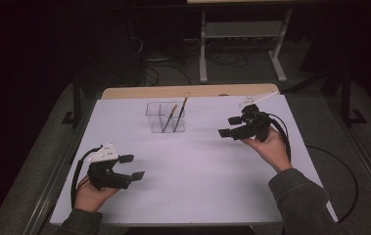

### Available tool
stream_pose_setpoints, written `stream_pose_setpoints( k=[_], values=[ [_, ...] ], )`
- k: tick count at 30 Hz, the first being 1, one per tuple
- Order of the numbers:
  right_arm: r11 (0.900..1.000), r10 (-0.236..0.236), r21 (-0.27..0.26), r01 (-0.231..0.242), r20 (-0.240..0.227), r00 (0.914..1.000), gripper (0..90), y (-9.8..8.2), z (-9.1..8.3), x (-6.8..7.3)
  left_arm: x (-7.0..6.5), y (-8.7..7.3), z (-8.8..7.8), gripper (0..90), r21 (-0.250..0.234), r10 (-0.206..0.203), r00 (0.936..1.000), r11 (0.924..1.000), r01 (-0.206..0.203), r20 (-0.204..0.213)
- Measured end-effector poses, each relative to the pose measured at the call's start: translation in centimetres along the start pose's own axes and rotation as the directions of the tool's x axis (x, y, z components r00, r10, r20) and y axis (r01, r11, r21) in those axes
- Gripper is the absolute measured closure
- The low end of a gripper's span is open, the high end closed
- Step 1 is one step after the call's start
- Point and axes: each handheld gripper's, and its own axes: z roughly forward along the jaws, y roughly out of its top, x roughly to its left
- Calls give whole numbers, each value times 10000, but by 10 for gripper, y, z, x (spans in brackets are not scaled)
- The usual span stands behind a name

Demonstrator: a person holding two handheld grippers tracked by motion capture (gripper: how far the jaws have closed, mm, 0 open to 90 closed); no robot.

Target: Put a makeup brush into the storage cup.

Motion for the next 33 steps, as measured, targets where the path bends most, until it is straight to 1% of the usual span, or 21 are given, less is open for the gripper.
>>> stream_pose_setpoints(
  k=[3,5,7,9,13,14,17,19,21,24,25,28,33],
  values=[
    [10000,-38,-63,38,-10,10000,302,-3,-1,0,0,0,0,260,-9,-21,10000,10000,21,14],
    [10000,16,-72,-16,3,10000,296,-5,-2,1,0,0,0,259,-8,-17,10000,10000,17,5],
    [10000,27,-87,-27,-13,10000,291,-7,-2,1,1,0,-1,259,1,37,10000,10000,-37,-31],
    [10000,82,-31,-82,-34,10000,288,-8,-3,2,1,0,-1,258,-26,-14,10000,10000,14,-51],
    [9999,35,-143,-35,-20,10000,279,-12,-5,1,2,-1,-2,258,-45,-87,9999,10000,86,-65],
    [9998,136,-163,-136,-35,9999,278,-12,-6,2,2,-1,-2,257,-55,-92,9999,9999,92,-66],
    [9997,106,-238,-106,-8,9999,272,-15,-7,1,2,-1,-2,256,-74,-71,9999,9999,71,-104],
    [9996,193,-228,-194,-65,9998,270,-17,-8,1,3,-1,-2,256,-97,-61,9999,9999,60,-117],
    [9997,85,-229,-85,-37,10000,267,-18,-8,1,3,-1,-3,255,-145,-94,9999,9999,92,-117],
    [9997,133,-215,-135,-86,9999,262,-21,-9,2,3,-2,-3,254,-127,-120,9999,9998,118,-112],
    [9996,221,-200,-223,-123,9997,262,-21,-10,3,4,-2,-3,253,-118,-97,9999,9999,95,-114],
    [9994,104,-339,-108,-116,9999,262,-22,-12,3,5,-2,-3,252,-131,-72,9999,9999,70,-137],
    [9990,209,-395,-213,-98,9997,252,-29,-14,4,6,-3,-4,251,-117,-133,9997,9998,131,-186]
  ],
)
